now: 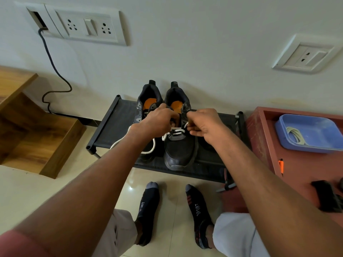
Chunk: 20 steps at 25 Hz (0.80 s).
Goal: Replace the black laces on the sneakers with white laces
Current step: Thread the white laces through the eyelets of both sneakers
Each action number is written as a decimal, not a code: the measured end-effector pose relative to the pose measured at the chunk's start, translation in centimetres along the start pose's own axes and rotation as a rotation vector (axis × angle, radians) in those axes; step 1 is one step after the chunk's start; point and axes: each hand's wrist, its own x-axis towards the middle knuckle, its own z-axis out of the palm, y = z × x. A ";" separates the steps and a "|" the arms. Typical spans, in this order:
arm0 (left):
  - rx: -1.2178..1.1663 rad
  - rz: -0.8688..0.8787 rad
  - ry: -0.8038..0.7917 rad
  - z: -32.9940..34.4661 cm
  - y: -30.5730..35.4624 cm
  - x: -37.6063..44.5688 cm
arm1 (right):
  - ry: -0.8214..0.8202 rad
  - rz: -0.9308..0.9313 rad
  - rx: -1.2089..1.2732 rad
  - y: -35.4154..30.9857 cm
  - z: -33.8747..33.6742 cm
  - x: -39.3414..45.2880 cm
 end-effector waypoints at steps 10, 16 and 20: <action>-0.054 0.098 -0.017 -0.3 -0.6 0.2 | 0.116 -0.440 0.370 -3.4 -6.0 0.3; -0.066 0.100 -0.031 0.1 -0.1 0.7 | -0.153 -0.458 -0.998 -0.1 -0.9 0.8; -0.093 0.110 -0.030 0.3 -0.5 1.0 | -0.121 -0.366 -1.050 0.0 -1.8 1.5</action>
